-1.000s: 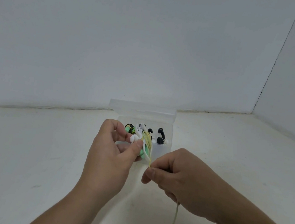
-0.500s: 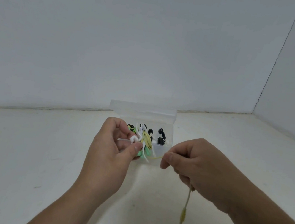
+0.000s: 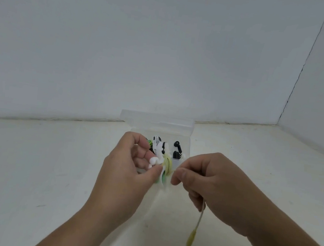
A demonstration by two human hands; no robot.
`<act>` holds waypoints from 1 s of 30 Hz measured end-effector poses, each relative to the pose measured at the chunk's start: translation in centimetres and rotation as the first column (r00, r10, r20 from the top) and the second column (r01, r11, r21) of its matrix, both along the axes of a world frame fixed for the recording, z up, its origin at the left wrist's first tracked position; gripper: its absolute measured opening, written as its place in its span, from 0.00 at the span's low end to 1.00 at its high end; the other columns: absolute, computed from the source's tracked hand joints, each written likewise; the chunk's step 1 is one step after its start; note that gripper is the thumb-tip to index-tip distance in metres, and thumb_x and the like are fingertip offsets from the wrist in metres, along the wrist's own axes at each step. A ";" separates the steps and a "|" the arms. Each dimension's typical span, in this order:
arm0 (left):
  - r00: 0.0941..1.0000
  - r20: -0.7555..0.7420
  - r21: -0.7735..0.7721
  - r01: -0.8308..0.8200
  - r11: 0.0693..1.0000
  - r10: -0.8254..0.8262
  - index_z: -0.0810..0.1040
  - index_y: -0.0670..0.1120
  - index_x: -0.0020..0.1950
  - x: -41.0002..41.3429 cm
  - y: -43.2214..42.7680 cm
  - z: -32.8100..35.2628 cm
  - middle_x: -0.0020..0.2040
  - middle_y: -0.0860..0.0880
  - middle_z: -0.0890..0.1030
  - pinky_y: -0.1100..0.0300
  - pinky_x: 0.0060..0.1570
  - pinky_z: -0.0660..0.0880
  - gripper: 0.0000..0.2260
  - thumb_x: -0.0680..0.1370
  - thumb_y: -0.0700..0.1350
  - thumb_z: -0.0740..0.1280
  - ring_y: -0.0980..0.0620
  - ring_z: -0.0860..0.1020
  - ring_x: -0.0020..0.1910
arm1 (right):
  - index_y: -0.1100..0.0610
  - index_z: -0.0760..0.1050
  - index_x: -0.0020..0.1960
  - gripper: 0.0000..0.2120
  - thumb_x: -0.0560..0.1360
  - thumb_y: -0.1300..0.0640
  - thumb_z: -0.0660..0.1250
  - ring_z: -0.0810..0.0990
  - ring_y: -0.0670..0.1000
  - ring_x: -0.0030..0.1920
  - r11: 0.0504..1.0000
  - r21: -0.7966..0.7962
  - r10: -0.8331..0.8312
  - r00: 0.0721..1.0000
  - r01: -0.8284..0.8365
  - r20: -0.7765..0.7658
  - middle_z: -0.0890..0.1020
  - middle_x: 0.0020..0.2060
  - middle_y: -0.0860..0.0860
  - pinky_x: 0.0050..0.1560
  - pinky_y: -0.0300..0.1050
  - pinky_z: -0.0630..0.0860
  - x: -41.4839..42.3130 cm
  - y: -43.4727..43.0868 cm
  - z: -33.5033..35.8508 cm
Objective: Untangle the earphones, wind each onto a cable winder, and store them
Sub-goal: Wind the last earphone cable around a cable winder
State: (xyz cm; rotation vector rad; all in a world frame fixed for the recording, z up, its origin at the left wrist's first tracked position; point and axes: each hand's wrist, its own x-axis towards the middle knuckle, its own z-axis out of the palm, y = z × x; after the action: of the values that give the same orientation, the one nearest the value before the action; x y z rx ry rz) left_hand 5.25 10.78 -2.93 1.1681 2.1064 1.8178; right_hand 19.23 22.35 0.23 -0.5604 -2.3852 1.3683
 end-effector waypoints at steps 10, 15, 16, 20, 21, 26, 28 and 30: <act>0.973 -0.200 -0.214 0.072 0.974 -0.116 0.78 0.54 0.41 0.5 -0.4 0.2 0.38 0.58 0.80 0.70 0.30 0.69 0.10 0.73 0.40 0.74 0.63 0.73 0.28 | 0.61 0.81 0.39 0.15 0.81 0.61 0.63 0.68 0.52 0.22 0.974 -0.218 -0.079 0.995 0.062 -0.068 0.66 0.22 0.50 0.27 0.42 0.66 0.4 0.9 0.1; 0.974 -0.037 -0.187 0.213 0.959 -0.223 0.83 0.54 0.40 0.6 -0.4 0.3 0.37 0.55 0.81 0.68 0.34 0.73 0.11 0.72 0.38 0.76 0.54 0.79 0.30 | 0.59 0.80 0.36 0.17 0.81 0.59 0.63 0.60 0.48 0.24 0.947 -0.298 -0.157 0.981 0.117 -0.113 0.65 0.23 0.47 0.26 0.39 0.59 -0.2 1.5 -0.5; 0.969 0.010 -0.170 0.245 0.954 -0.247 0.84 0.54 0.41 0.6 -0.4 0.3 0.37 0.54 0.82 0.65 0.37 0.76 0.12 0.71 0.37 0.77 0.48 0.82 0.33 | 0.58 0.80 0.35 0.17 0.81 0.59 0.63 0.60 0.48 0.25 0.948 -0.291 -0.169 0.978 0.128 -0.121 0.65 0.23 0.47 0.26 0.39 0.59 -0.3 1.6 -0.6; 0.930 0.126 -0.127 0.361 0.924 -0.346 0.84 0.52 0.40 0.7 -0.4 0.6 0.31 0.54 0.81 0.60 0.39 0.77 0.13 0.71 0.32 0.76 0.52 0.79 0.29 | 0.56 0.81 0.34 0.15 0.79 0.55 0.67 0.59 0.55 0.30 0.960 -0.206 -0.224 0.963 0.192 -0.147 0.65 0.25 0.53 0.31 0.46 0.58 -0.3 2.0 -1.0; 0.916 0.150 -0.113 0.389 0.914 -0.371 0.84 0.51 0.40 0.7 -0.4 0.7 0.29 0.55 0.79 0.60 0.39 0.76 0.13 0.70 0.31 0.76 0.56 0.77 0.28 | 0.57 0.81 0.35 0.14 0.78 0.54 0.68 0.59 0.56 0.31 0.962 -0.191 -0.227 0.963 0.197 -0.148 0.65 0.26 0.54 0.32 0.48 0.58 -0.3 2.0 -1.0; 0.845 0.269 0.039 0.470 0.882 -0.462 0.85 0.46 0.40 0.7 -0.4 0.9 0.29 0.52 0.78 0.64 0.38 0.76 0.11 0.65 0.32 0.78 0.54 0.78 0.31 | 0.61 0.78 0.37 0.16 0.79 0.53 0.67 0.61 0.50 0.28 0.961 -0.217 -0.198 0.975 0.172 -0.103 0.67 0.25 0.50 0.28 0.41 0.60 -0.4 1.8 -1.1; 0.814 0.309 0.111 0.484 0.868 -0.493 0.85 0.44 0.40 0.7 -0.4 0.9 0.31 0.49 0.81 0.64 0.37 0.77 0.09 0.64 0.34 0.75 0.52 0.81 0.32 | 0.57 0.78 0.33 0.17 0.80 0.53 0.66 0.61 0.48 0.27 0.955 -0.248 -0.188 0.978 0.160 -0.093 0.67 0.24 0.47 0.27 0.39 0.61 -0.5 1.6 -1.0; 0.798 0.321 0.150 0.488 0.860 -0.510 0.85 0.43 0.40 0.7 -0.5 0.9 0.31 0.48 0.81 0.64 0.36 0.77 0.08 0.64 0.34 0.75 0.52 0.81 0.32 | 0.54 0.77 0.31 0.19 0.80 0.53 0.65 0.60 0.48 0.27 0.953 -0.255 -0.198 0.973 0.163 -0.118 0.67 0.24 0.47 0.27 0.39 0.61 -0.5 1.6 -1.0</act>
State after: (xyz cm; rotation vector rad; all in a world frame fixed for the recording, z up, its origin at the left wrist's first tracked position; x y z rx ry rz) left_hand 5.95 10.33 -2.00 1.1629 1.3855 1.6823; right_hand 18.68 23.92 -0.73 -0.7015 -2.0129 1.5720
